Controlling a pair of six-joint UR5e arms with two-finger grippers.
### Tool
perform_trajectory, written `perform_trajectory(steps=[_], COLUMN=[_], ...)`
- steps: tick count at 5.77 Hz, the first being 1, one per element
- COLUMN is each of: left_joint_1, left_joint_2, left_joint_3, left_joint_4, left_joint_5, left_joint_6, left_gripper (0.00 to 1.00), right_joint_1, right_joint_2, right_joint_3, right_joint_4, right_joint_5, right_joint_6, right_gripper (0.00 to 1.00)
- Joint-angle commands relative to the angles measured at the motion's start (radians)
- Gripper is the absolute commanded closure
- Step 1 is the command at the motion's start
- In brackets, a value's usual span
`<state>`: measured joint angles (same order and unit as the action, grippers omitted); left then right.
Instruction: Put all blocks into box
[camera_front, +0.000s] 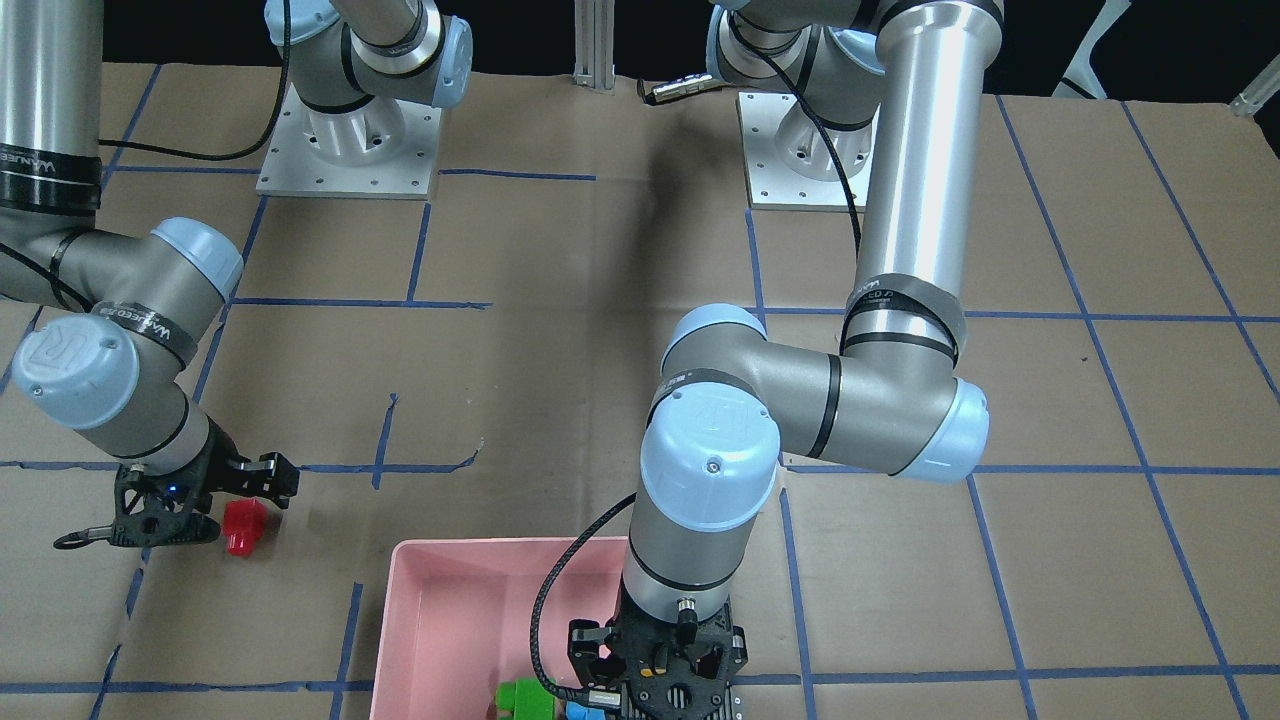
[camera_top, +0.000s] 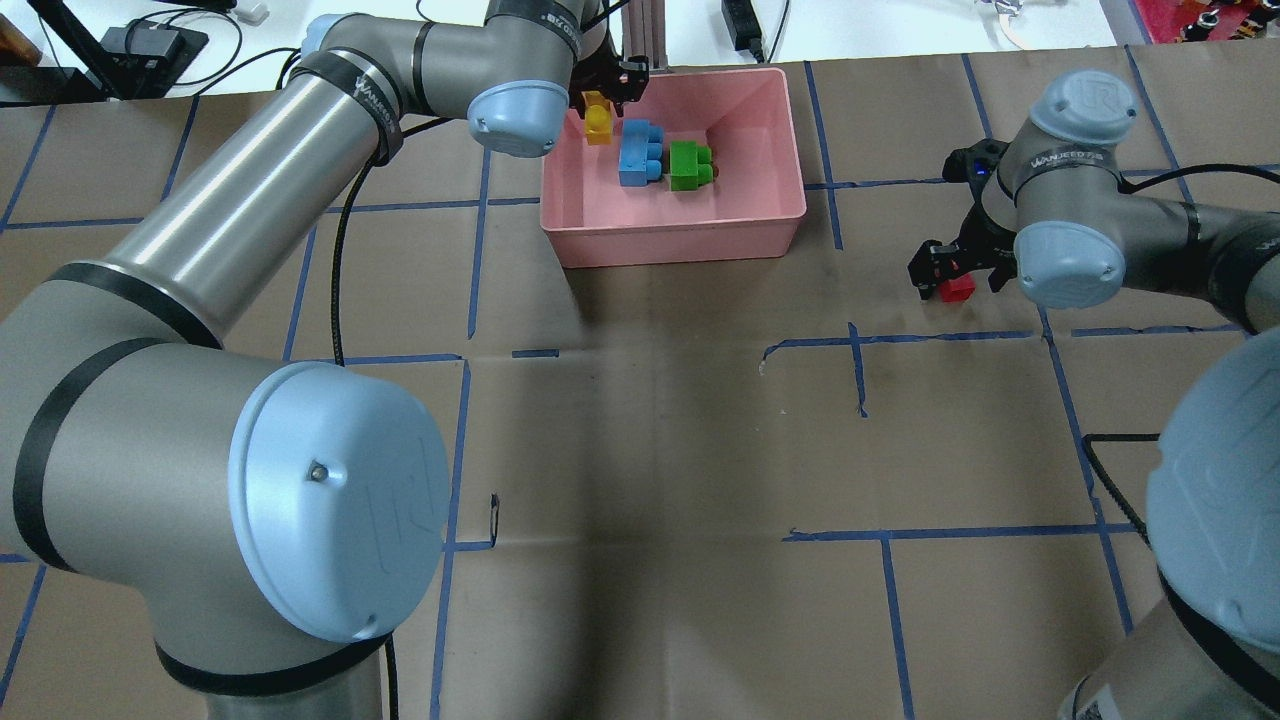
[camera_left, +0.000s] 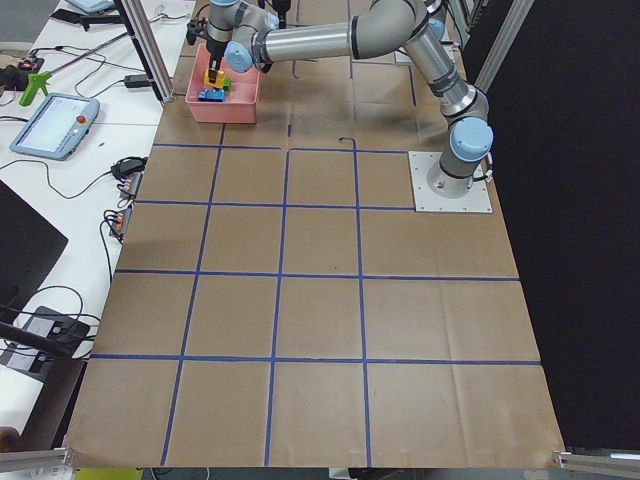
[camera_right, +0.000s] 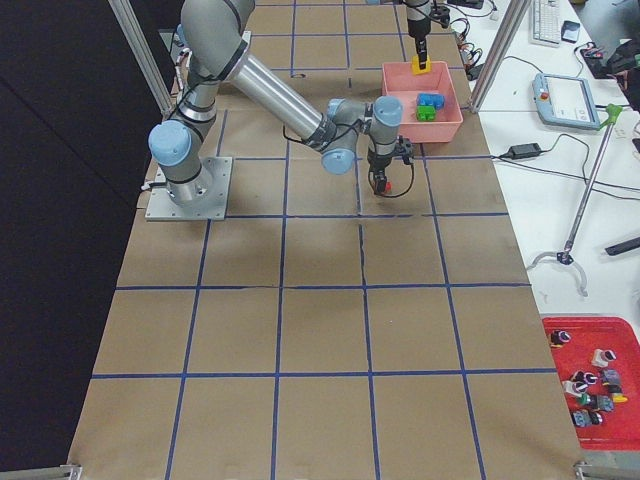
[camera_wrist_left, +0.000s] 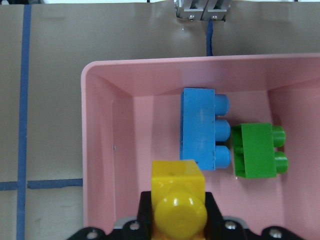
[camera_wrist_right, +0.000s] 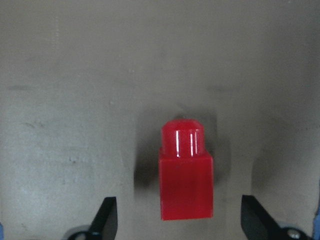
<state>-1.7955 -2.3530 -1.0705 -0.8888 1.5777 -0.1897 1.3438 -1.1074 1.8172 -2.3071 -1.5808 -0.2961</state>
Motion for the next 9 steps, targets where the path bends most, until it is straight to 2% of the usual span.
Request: perform_trajectory(steps=[1,3,4,6,7,8,9], left_joint_1=[-0.001,0.001,0.014,0.086,0.094,0.102,0.157], left_joint_2=[0.001,0.050,0.145,0.320,0.399,0.505,0.635], left_joint_3=[0.003,0.006,-0.014,-0.020,-0.055,-0.180,-0.336], left_joint_4=[0.051,-0.008,-0.147,-0.478,-0.562,-0.555,-0.546], left_joint_5=[0.004,0.002,0.002,0.002,0.001,0.001,-0.010], left_joint_6=[-0.002,0.003,0.004,0.016,0.032,0.105,0.168], left_gripper=[0.00,0.00,0.00,0.00,0.00,0.00,0.00], right_joint_1=[0.000,0.003,0.003,0.012,0.038,0.102,0.198], right_joint_2=[0.006,0.004,-0.006,-0.009,-0.008,0.012,0.061], right_joint_3=[0.001,-0.019,-0.028,-0.172,-0.273,-0.405,-0.496], right_joint_4=[-0.001,-0.001,0.000,0.020,0.043,0.098,0.124], right_joint_5=[-0.018,-0.010,-0.005,-0.002,0.034,0.150,0.198], right_joint_6=[0.000,0.006,0.005,-0.008,-0.035,-0.037,-0.038], right_gripper=[0.47,0.84,0.91,0.91,0.91,0.91,0.91])
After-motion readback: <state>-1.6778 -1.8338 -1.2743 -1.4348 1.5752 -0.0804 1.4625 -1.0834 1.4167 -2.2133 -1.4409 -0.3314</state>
